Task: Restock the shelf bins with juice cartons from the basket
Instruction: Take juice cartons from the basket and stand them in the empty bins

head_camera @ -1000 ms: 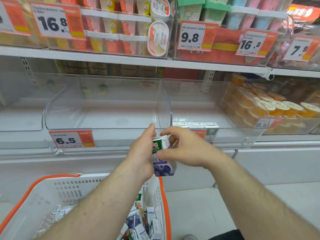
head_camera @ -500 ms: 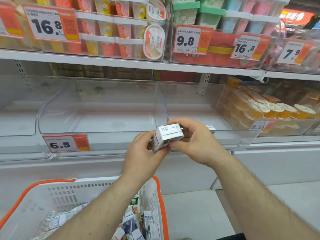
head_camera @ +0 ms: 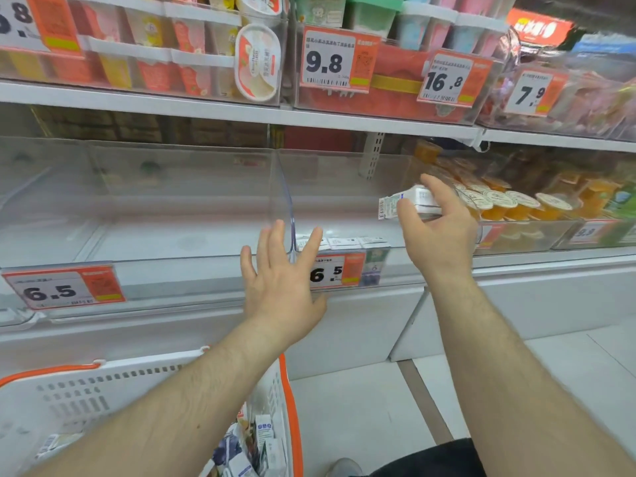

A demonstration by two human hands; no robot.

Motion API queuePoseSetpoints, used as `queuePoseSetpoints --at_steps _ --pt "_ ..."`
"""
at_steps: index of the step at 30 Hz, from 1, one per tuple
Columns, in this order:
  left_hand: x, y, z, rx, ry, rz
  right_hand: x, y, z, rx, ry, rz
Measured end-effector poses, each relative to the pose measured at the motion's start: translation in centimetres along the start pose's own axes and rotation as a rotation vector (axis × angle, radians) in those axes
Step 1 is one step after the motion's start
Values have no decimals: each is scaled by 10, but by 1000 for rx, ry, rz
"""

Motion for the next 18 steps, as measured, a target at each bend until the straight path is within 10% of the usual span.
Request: queuePoseSetpoints --at_steps 18 --pt "-3 13 7 97 28 62 22 36 -50 -643 135 441"
Point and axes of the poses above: each hand's wrist, its own x-axis towards the middle knuckle, its own y-axis out of the palm, z = x × y, the point moved 3 cm from there along x, towards the middle knuckle, and after that the axes turned 3 degrees about y, right-handed, at the moved point
